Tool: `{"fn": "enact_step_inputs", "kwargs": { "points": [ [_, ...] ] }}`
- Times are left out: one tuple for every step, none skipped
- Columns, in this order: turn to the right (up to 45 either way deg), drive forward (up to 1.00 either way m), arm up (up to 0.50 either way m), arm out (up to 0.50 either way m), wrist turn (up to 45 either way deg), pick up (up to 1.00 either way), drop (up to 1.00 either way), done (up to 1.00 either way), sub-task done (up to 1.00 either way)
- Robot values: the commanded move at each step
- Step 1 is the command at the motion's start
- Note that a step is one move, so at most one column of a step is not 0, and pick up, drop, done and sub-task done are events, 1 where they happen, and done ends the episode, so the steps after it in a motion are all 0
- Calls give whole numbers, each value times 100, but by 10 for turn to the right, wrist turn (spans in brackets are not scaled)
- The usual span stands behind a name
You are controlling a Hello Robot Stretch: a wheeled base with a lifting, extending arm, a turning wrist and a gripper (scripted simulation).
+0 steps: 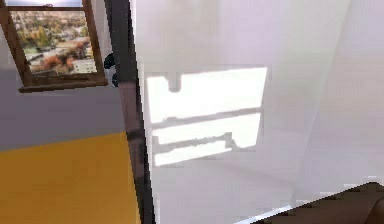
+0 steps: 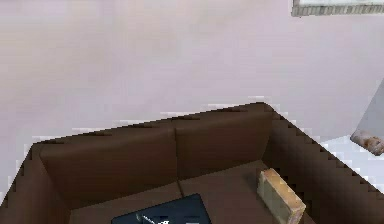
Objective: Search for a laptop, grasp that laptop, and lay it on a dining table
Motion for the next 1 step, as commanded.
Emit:
{"fn": "enact_step_inputs", "kwargs": {
  "points": [
    [0,0,-30,0,0,0,0,0,0]
  ]
}}
